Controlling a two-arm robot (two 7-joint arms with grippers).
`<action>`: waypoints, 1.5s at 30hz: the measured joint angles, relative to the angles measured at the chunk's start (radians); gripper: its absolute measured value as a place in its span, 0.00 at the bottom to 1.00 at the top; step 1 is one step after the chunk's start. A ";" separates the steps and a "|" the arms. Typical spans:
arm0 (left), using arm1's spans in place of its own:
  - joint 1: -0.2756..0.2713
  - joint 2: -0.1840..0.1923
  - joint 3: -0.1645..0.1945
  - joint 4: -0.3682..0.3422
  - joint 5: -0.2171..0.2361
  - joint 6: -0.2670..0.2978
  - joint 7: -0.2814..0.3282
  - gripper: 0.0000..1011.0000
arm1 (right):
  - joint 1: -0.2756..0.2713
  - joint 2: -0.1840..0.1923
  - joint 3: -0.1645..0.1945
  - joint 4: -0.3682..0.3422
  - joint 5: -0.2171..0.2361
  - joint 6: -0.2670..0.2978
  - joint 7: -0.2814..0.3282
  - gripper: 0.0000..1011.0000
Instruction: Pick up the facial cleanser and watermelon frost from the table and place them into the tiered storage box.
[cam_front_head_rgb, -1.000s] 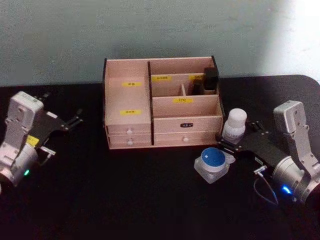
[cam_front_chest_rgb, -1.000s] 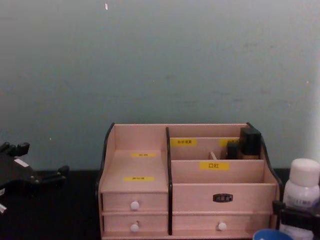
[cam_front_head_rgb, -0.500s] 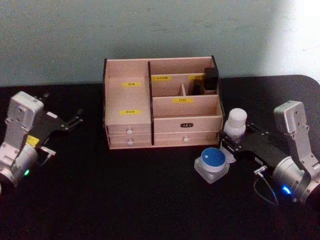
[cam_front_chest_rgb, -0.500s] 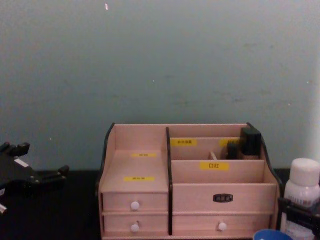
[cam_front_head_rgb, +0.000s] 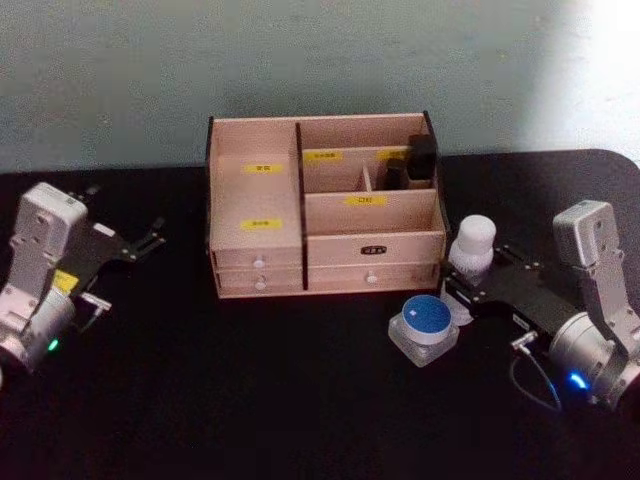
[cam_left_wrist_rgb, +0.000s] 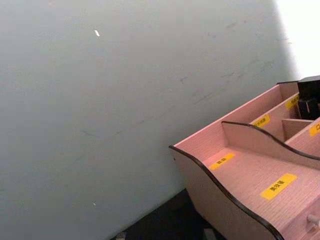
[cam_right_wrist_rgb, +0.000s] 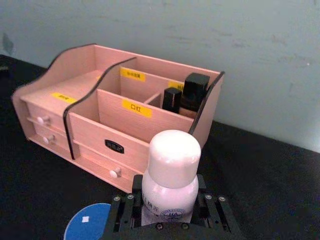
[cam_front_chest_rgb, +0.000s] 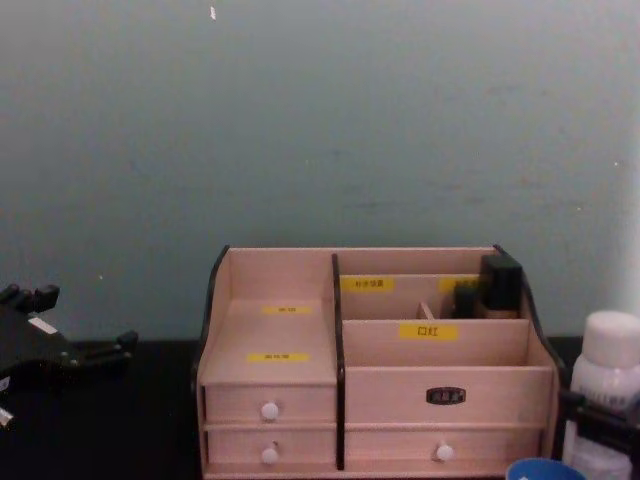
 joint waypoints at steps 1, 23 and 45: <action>0.000 0.000 0.000 0.000 0.000 0.000 0.000 0.99 | -0.004 0.002 0.003 -0.006 0.001 0.002 0.004 0.59; 0.000 0.000 0.000 0.000 0.000 0.000 0.000 0.99 | -0.029 0.031 0.096 -0.196 0.037 0.083 0.080 0.59; 0.000 0.000 0.000 0.000 0.000 0.000 0.000 0.99 | 0.239 -0.036 -0.025 -0.049 0.048 0.157 0.112 0.59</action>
